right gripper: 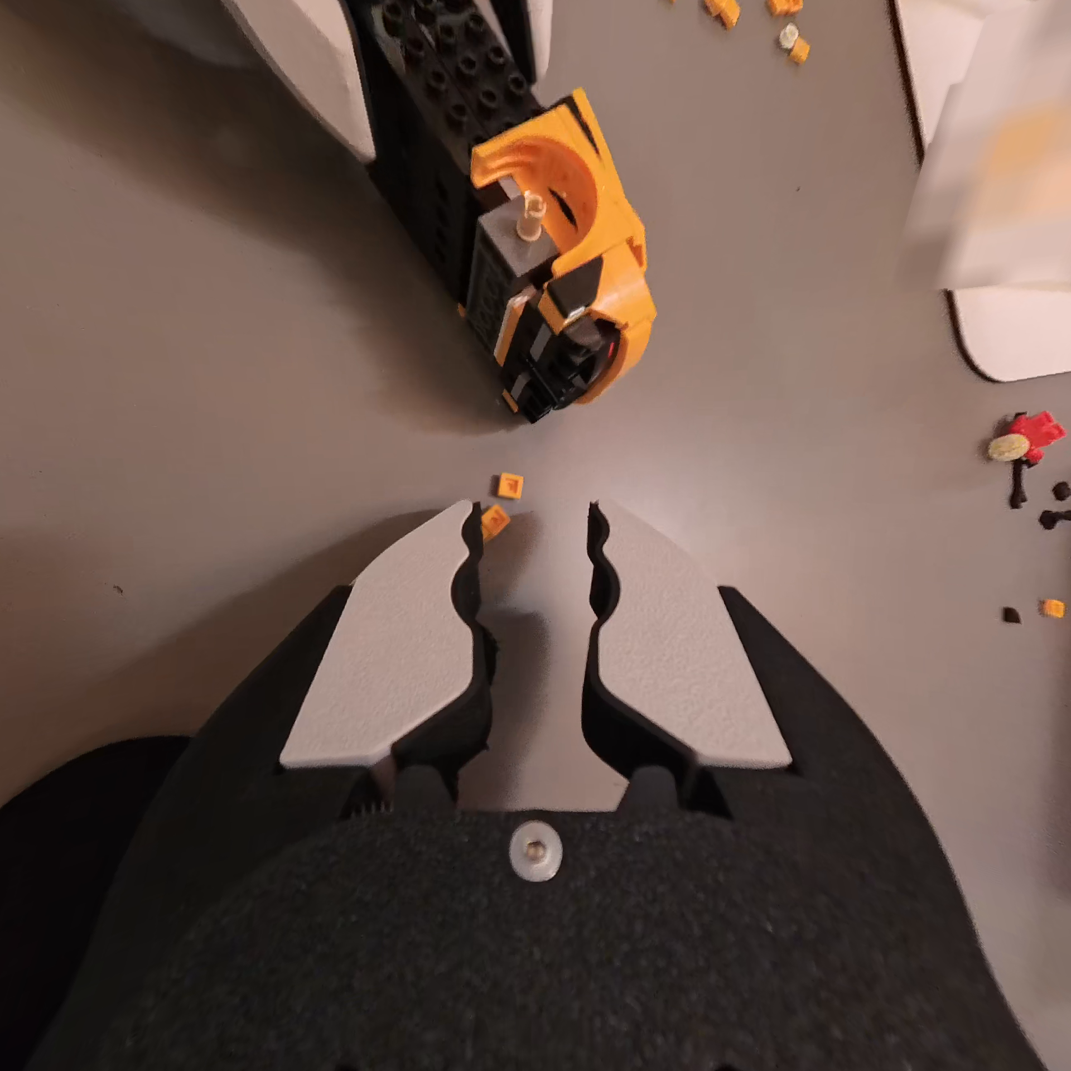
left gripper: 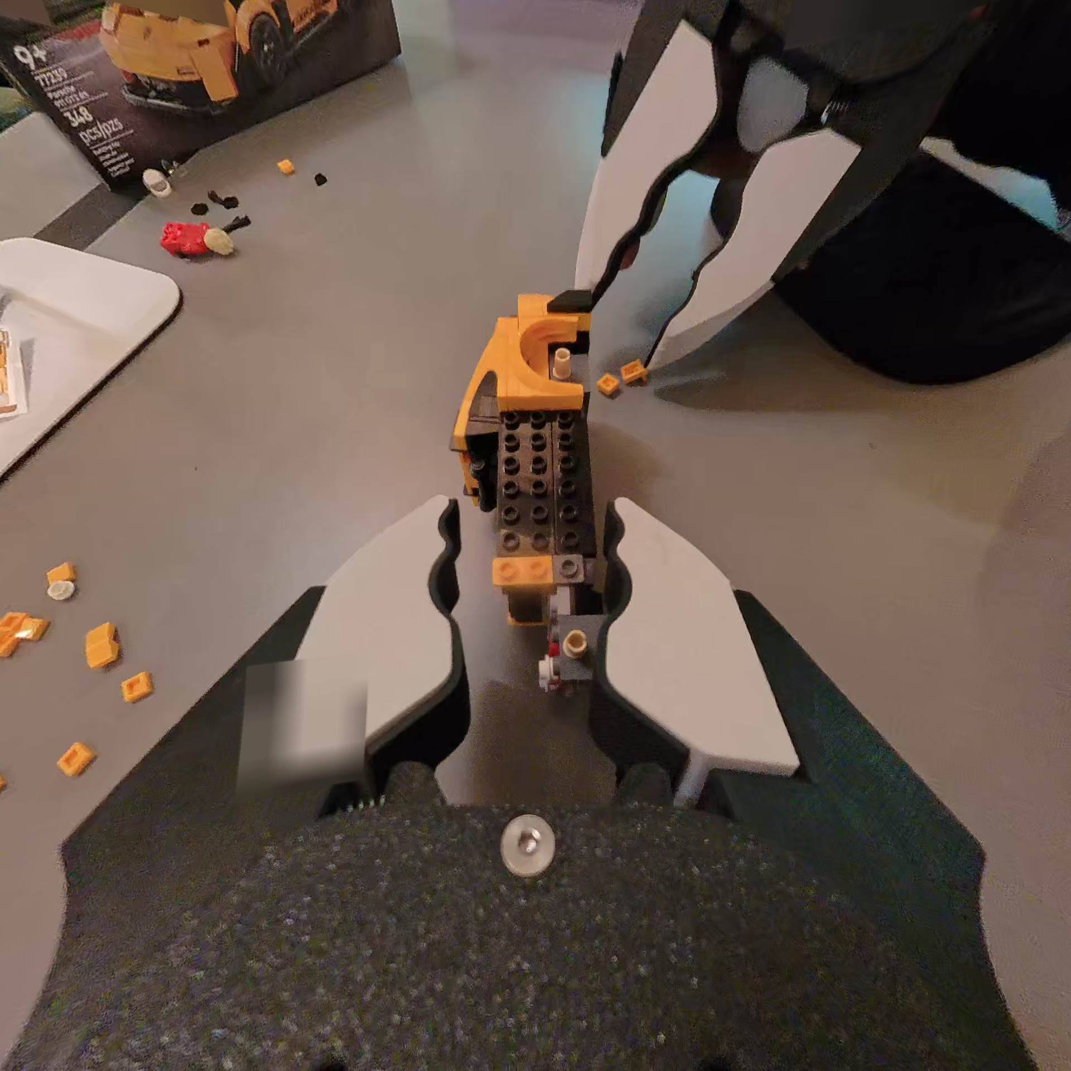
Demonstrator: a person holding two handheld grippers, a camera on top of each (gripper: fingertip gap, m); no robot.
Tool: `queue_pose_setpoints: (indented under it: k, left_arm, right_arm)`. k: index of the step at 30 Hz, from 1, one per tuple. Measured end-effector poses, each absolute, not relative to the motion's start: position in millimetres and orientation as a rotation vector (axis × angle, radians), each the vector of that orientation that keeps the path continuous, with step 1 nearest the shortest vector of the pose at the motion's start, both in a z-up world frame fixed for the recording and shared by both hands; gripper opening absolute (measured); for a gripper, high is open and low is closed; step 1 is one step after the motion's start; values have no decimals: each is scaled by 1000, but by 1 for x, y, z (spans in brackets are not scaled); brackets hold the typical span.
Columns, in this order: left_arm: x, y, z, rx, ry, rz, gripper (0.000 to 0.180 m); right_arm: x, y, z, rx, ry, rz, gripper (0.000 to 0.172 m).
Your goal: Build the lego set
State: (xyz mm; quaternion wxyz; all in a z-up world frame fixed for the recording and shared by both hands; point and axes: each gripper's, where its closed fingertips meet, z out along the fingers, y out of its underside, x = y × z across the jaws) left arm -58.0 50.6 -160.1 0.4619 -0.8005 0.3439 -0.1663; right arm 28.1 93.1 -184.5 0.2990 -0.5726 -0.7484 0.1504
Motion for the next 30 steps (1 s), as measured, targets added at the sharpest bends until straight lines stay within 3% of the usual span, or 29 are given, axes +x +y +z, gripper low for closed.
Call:
queue_pose_setpoints:
  k: [30]
  left_arm:
    - [-61,50,-148,-1916,826,-402,43]
  right_arm:
    - [43,80,-199,-1752,-1923,398,31]
